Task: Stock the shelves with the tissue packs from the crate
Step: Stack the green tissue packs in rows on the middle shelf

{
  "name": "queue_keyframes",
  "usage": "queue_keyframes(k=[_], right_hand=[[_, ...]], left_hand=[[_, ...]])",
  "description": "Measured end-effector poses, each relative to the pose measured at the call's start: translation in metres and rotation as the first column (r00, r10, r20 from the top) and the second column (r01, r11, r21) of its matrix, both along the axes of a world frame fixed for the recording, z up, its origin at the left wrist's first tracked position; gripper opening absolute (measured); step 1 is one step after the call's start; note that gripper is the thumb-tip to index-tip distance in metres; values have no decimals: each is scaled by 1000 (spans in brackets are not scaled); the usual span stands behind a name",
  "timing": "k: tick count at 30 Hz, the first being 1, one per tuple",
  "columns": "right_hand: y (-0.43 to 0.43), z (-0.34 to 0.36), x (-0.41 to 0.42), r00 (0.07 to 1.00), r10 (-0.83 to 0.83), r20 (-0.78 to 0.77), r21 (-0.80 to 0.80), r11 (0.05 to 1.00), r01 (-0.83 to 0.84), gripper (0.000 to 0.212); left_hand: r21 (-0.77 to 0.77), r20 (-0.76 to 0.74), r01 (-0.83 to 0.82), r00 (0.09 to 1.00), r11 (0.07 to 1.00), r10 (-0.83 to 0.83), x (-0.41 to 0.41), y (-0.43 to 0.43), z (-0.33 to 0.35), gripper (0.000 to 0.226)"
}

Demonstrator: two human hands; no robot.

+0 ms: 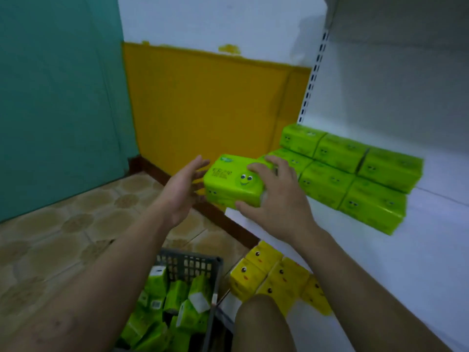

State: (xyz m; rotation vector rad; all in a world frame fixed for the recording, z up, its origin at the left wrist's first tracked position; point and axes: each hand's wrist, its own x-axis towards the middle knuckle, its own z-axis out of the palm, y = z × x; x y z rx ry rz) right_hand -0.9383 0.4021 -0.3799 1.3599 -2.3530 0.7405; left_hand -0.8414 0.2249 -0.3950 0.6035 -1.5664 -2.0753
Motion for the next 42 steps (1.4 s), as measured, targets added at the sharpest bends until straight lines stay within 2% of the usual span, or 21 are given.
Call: queue_keyframes(k=[3,7,11,14,17,21,24,26,28,30,33,35,39,42], right_hand=[[0,18,-57,987,-112,113,-84,989,122,66],[-7,31,-126,953,-203,225,-132,963,236,65],[-17,29,-164,932,-295,209,-20,952,306,61],[-16,20,-180,918,-364,157,74,931,357,60],[-13,14,-184,909,-415,35,103,907,409,60],[-15,24,-176,888,-460,-19,177,872,456,66],[-17,33,-151,873,-484,-54,164,858,486,79],[-22,34,-122,902,-427,-68,12,904,428,74],[-33,29,-84,958,-285,-39,-161,948,276,57],[-49,17,-41,993,-111,41,-202,972,117,40],[-83,-20,16,984,72,164,-160,986,-46,16],[-109,-55,42,951,115,286,-71,993,-99,19],[-158,-134,62,856,84,511,248,939,-240,15],[-183,-191,66,769,35,638,381,854,-355,23]], left_hand=[[-235,97,-41,993,971,66,-31,18,6,43],[-414,197,17,978,910,71,-70,32,8,58],[-439,222,80,975,895,22,-98,40,3,50],[-615,327,163,943,772,61,-107,37,-7,40],[-624,345,189,937,758,50,-110,29,-14,36],[-610,295,170,955,774,22,-109,24,-18,38],[-495,222,130,975,859,-20,-99,22,-17,46],[-468,177,64,984,881,23,-86,18,-19,43],[-481,144,-13,985,877,93,-69,9,-25,37],[-476,135,-84,977,876,167,-48,-5,-38,33],[-440,166,-183,946,879,280,-9,-35,-70,28],[-422,238,-233,904,876,355,19,-58,-100,25],[-369,424,-289,794,883,437,75,-103,-171,20],[-324,591,-299,676,898,439,113,-135,-226,21]])
